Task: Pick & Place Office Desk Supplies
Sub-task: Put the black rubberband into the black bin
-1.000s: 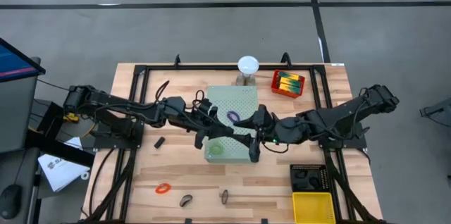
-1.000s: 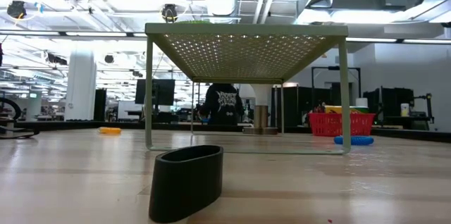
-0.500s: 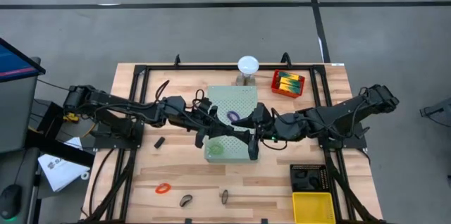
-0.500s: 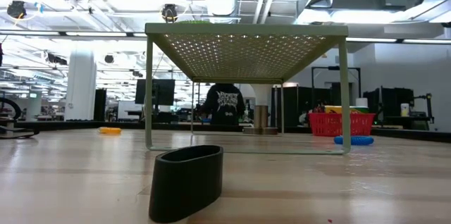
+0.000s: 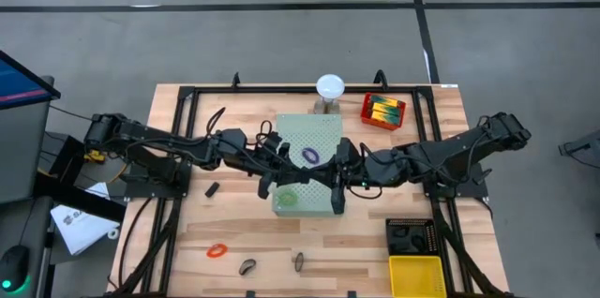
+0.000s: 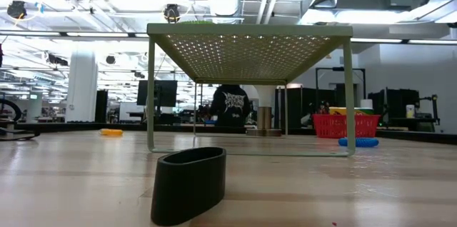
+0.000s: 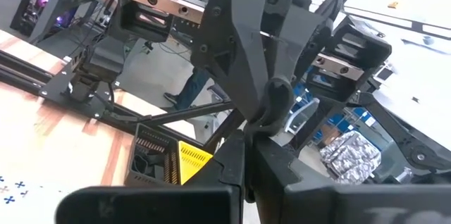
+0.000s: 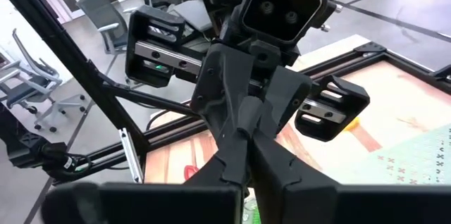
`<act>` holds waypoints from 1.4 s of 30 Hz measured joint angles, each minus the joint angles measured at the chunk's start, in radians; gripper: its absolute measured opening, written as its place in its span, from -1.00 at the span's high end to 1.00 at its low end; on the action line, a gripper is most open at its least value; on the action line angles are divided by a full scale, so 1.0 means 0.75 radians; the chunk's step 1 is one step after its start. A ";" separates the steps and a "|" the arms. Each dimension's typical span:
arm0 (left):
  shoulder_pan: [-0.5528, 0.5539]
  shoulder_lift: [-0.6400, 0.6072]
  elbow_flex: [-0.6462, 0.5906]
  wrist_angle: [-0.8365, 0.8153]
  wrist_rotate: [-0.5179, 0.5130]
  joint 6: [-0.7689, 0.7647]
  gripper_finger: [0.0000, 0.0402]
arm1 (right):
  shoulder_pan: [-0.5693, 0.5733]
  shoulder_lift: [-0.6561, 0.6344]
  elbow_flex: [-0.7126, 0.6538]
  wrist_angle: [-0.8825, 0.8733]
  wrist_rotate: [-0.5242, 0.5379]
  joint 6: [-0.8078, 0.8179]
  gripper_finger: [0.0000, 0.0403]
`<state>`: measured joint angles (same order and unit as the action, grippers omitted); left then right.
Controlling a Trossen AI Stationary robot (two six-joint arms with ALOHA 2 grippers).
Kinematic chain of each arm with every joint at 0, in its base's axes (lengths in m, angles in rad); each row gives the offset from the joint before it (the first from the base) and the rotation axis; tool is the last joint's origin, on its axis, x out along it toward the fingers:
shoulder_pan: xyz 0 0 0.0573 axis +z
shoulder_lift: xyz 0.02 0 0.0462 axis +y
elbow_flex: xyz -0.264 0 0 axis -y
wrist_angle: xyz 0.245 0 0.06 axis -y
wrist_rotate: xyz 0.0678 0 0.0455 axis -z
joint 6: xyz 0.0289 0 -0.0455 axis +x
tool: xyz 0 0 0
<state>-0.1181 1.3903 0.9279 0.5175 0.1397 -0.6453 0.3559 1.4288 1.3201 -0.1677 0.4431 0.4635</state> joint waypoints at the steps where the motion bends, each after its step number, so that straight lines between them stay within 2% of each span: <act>1: 0.000 0.000 0.000 0.000 0.001 0.000 0.98 | 0.000 0.000 0.000 0.001 0.000 0.000 0.97; 6: -0.014 0.000 0.002 0.003 0.000 -0.008 0.89 | 0.001 0.000 0.000 0.005 0.059 0.000 0.98; 16: -0.090 -0.015 0.002 -0.038 0.009 -0.035 0.40 | 0.002 0.000 0.000 -0.006 0.142 -0.001 0.99; 20: -0.115 -0.035 0.003 -0.125 0.008 -0.035 0.25 | 0.003 -0.001 0.000 -0.050 0.150 0.009 1.00; 24: -0.140 -0.083 0.000 -0.345 0.004 -0.028 0.16 | 0.018 -0.002 0.000 -0.147 0.152 0.079 1.00; 29: -0.185 -0.198 0.001 -0.671 0.003 0.005 0.11 | 0.093 -0.002 0.000 -0.350 0.154 0.283 1.00; 33: -0.254 -0.316 0.001 -0.973 0.005 0.009 0.13 | 0.214 -0.004 0.000 -0.491 0.189 0.487 1.00; 37: -0.336 -0.408 0.001 -1.241 -0.024 -0.037 0.17 | 0.362 -0.005 0.001 -0.733 0.211 0.794 1.00; 42: -0.448 -0.453 0.001 -1.466 -0.092 -0.101 0.20 | 0.565 -0.005 0.001 -1.052 0.213 1.257 1.00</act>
<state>-0.4543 1.0504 0.9283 -0.5817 0.0709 -0.7208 0.7794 1.4254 1.3205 -0.9568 0.6028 1.4064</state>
